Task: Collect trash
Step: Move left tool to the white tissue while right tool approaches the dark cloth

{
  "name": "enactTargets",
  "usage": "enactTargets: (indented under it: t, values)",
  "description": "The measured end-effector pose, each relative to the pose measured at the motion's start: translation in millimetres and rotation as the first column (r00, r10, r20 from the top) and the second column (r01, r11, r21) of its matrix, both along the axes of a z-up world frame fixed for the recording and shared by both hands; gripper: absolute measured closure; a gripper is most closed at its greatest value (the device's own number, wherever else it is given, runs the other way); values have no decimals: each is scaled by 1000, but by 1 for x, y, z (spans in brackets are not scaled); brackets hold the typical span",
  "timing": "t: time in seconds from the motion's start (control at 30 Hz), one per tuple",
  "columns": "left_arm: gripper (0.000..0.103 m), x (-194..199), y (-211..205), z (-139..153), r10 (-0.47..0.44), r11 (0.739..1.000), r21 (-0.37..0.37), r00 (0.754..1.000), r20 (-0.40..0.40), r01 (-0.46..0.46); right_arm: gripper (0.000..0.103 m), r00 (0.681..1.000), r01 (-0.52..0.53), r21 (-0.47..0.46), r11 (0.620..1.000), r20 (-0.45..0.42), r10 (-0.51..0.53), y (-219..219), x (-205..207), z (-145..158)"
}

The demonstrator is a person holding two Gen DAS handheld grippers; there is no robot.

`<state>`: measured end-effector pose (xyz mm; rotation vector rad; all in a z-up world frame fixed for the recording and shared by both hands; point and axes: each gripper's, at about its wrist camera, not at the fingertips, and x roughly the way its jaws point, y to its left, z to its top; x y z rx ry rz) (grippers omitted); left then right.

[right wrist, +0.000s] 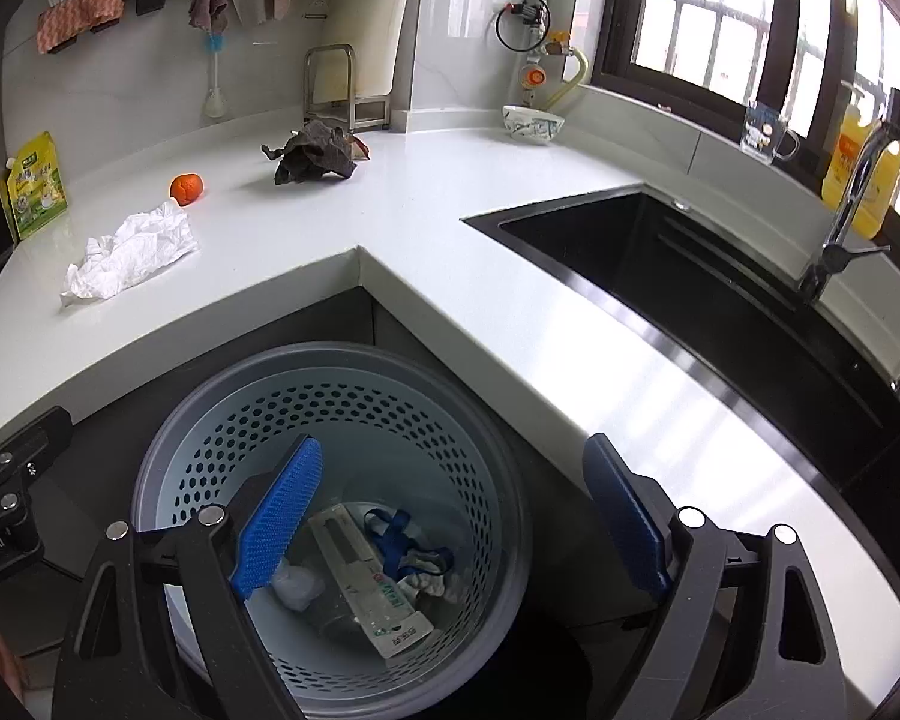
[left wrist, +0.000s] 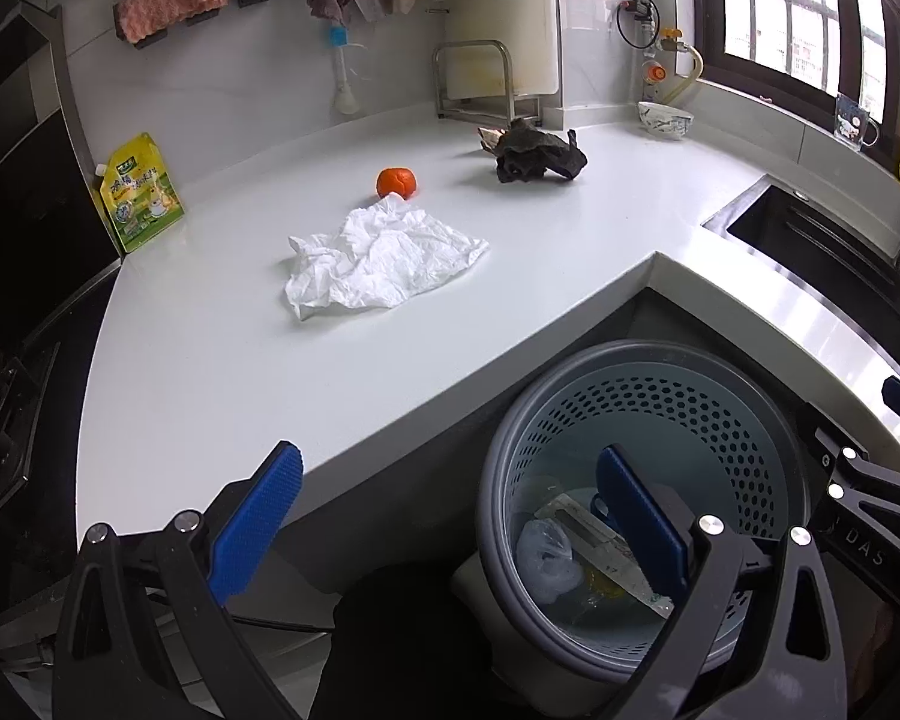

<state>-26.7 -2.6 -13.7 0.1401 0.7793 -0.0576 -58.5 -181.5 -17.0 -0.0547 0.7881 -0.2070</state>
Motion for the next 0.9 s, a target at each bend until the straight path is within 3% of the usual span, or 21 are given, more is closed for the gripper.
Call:
enactTargets:
  t: [0.13,0.4,0.63,0.9]
  values:
    - [6,1,5,12,33,999,25,997,69,-35,18,1000,2,-43,999,-11,-2,0,12,5]
    - [6,26,24,24,105,994,17,989,100,-107,18,999,-30,77,997,13,29,-18,40,20]
    - [6,51,53,33,185,976,-134,977,103,-170,18,991,-116,96,989,74,109,-19,70,28]
    - [6,98,61,35,263,964,-80,959,106,-255,18,981,-186,95,978,74,180,-9,140,35]
